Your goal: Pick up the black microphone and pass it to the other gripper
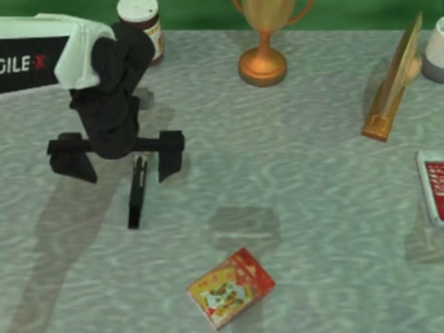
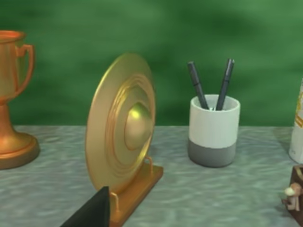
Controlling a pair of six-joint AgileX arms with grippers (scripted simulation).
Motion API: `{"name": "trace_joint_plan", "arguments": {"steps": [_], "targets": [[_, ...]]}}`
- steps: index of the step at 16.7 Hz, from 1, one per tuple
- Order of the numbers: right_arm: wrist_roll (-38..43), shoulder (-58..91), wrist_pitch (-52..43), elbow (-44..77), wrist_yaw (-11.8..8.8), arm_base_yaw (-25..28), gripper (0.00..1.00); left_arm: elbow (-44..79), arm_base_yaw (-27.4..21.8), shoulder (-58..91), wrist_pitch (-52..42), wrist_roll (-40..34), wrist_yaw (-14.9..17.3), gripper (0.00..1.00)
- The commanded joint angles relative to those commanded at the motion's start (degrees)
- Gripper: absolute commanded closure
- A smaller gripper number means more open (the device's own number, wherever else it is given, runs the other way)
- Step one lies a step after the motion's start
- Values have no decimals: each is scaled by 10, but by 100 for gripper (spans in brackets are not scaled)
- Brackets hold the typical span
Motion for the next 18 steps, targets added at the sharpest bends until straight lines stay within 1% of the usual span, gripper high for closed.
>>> {"name": "trace_joint_plan", "arguments": {"steps": [3,5,10,18], "targets": [[0,0,0,0,0,0,0,-33,0,42,79,1,0,0],[0,0,0,0,0,0,0,-48,1,63,114,1,1,0],[0,0,0,0,0,0,0,-54,1,71,124,1,1,0],[0,0,0,0,0,0,0,-54,1,71,124,1,1,60]]}}
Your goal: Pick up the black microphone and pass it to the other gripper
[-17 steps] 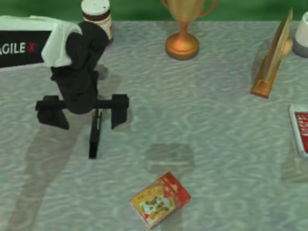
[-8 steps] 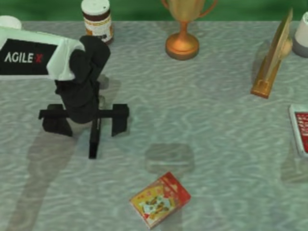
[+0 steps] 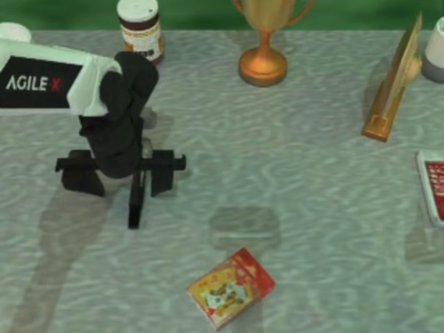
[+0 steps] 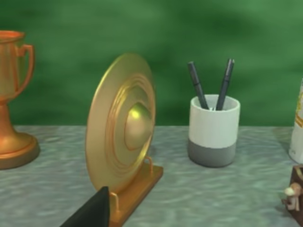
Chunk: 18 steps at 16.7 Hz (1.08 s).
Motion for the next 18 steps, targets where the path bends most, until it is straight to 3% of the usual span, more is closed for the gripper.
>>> {"name": "trace_joint_plan", "arguments": {"steps": [5,13,14,18], "targets": [[0,0,0,0,0,0,0,0,0,0,0,0,0,98],[0,0,0,0,0,0,0,0,0,0,0,0,0,100],[0,0,0,0,0,0,0,9,1,-33,-17,13,-17,100],[0,0,0,0,0,0,0,2,1,-41,20,22,-2,100]]}}
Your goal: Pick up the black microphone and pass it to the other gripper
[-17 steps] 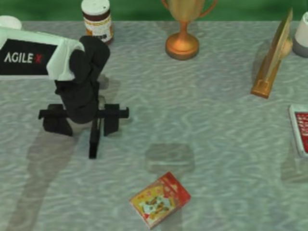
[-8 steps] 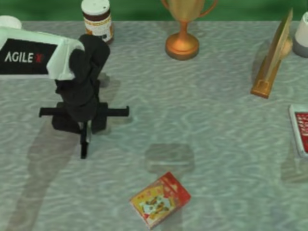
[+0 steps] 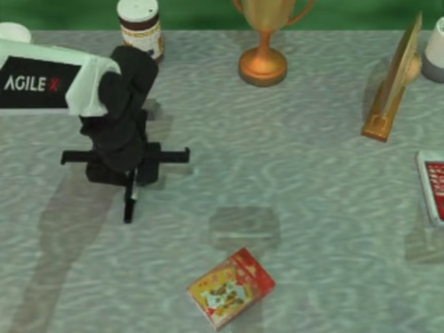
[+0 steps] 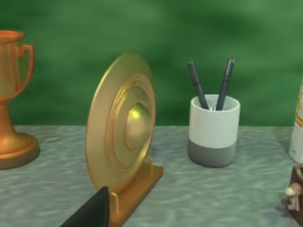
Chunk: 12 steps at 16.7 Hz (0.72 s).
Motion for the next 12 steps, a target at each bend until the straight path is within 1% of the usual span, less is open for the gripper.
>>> {"name": "trace_joint_plan", "arguments": {"steps": [2,5,8,12], "targets": [[0,0,0,0,0,0,0,-12,1,-11,53,12,19,100],[0,0,0,0,0,0,0,-40,4,-32,163,36,59,100],[0,0,0,0,0,0,0,-81,8,-57,305,66,107,100],[0,0,0,0,0,0,0,-145,15,-101,517,108,177,100]]}}
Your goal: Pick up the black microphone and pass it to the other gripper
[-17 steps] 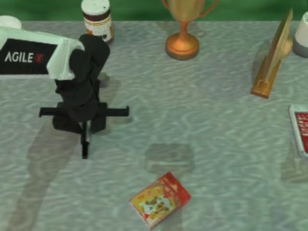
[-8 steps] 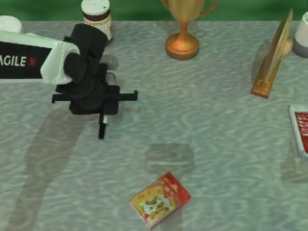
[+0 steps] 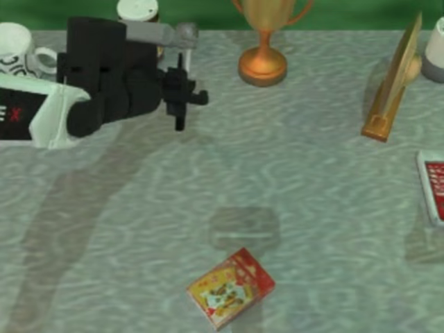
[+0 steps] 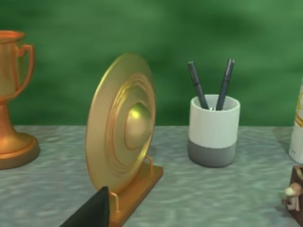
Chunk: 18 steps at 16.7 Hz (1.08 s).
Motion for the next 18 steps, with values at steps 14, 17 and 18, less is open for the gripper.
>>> {"name": "trace_joint_plan", "arguments": {"steps": [14,17,18], "targets": [[0,0,0,0,0,0,0,-87,10,-101,301,74,106,100],[0,0,0,0,0,0,0,-95,-11,-116,298,73,85,100],[0,0,0,0,0,0,0,-102,-27,-128,296,73,67,100]]}}
